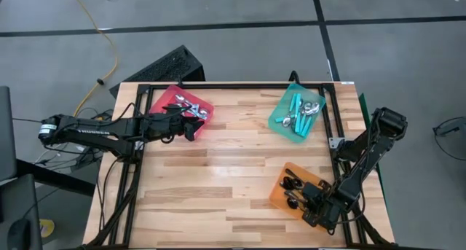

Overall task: Sort silverware by color (type)
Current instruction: Put the black spoon into the orange bin, then return to Home Position

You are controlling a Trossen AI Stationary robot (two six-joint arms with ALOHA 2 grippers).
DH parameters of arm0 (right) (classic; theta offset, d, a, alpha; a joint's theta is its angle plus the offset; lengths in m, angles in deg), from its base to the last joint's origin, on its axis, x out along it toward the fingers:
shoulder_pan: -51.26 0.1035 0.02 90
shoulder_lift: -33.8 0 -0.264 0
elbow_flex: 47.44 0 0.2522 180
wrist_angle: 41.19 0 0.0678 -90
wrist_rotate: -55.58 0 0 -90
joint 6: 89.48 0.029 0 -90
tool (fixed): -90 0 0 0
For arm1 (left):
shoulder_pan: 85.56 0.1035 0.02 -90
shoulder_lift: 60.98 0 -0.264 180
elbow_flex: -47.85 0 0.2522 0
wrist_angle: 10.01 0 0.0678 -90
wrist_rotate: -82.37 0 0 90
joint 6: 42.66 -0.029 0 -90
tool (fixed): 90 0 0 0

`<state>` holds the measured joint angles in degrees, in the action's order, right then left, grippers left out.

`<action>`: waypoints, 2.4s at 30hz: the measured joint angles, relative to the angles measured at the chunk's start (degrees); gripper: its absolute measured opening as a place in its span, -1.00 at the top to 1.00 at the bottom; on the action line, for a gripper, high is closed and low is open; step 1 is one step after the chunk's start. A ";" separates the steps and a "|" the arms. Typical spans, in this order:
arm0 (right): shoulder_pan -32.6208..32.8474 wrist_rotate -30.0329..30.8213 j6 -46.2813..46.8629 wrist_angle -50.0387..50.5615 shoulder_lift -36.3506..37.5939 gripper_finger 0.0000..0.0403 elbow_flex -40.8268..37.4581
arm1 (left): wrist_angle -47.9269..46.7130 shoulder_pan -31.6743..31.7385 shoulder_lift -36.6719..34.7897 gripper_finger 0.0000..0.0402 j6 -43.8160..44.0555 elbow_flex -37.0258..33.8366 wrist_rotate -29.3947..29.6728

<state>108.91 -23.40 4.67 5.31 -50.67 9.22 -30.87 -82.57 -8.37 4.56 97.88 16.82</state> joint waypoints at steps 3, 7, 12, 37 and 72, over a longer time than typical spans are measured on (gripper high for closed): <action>0.00 -0.10 -0.02 0.02 0.00 0.78 -0.02 | 0.00 0.00 0.00 0.02 0.00 0.00 0.11; 0.00 -0.26 -0.15 0.05 0.00 0.71 -0.04 | 0.00 0.00 0.00 0.02 -0.02 0.00 0.19; 0.00 -0.33 -0.32 -0.08 0.00 0.69 -0.07 | 0.02 0.00 -0.01 0.02 -0.02 0.00 0.19; -2.56 1.03 -5.57 0.27 11.42 0.14 -0.17 | 1.23 0.00 0.00 0.02 1.86 0.00 -4.38; -31.34 16.33 -64.33 -22.11 55.11 0.19 -0.09 | 8.05 0.00 -13.24 0.02 -1.00 -0.02 -5.56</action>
<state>77.57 -7.06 -59.66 -16.80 4.44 9.13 -22.82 -82.57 -21.61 3.56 97.86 11.25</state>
